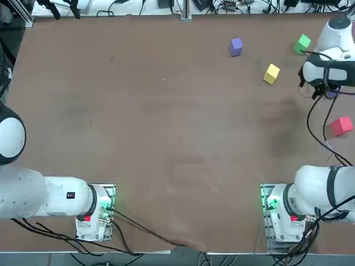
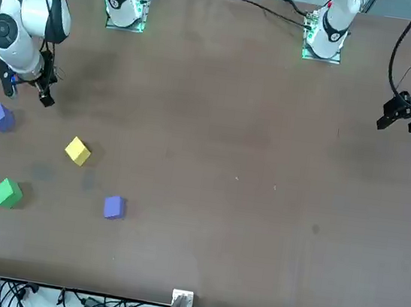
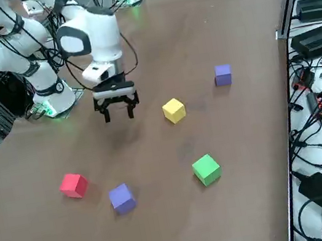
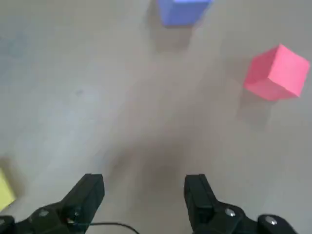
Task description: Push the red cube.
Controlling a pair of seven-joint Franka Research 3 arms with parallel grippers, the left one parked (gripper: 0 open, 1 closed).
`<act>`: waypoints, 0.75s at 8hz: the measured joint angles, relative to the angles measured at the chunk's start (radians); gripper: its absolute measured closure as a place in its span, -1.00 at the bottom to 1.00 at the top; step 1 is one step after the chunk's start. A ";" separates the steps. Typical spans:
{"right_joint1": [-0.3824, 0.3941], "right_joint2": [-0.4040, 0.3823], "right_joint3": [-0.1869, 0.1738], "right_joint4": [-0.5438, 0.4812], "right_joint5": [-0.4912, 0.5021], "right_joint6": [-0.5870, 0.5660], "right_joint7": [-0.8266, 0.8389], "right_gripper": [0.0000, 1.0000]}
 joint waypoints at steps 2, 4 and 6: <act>0.054 0.028 0.000 0.099 0.018 -0.065 -0.124 -1.00; 0.092 0.082 0.000 0.252 0.099 -0.178 -0.290 -1.00; 0.105 0.130 -0.001 0.386 0.171 -0.236 -0.497 -1.00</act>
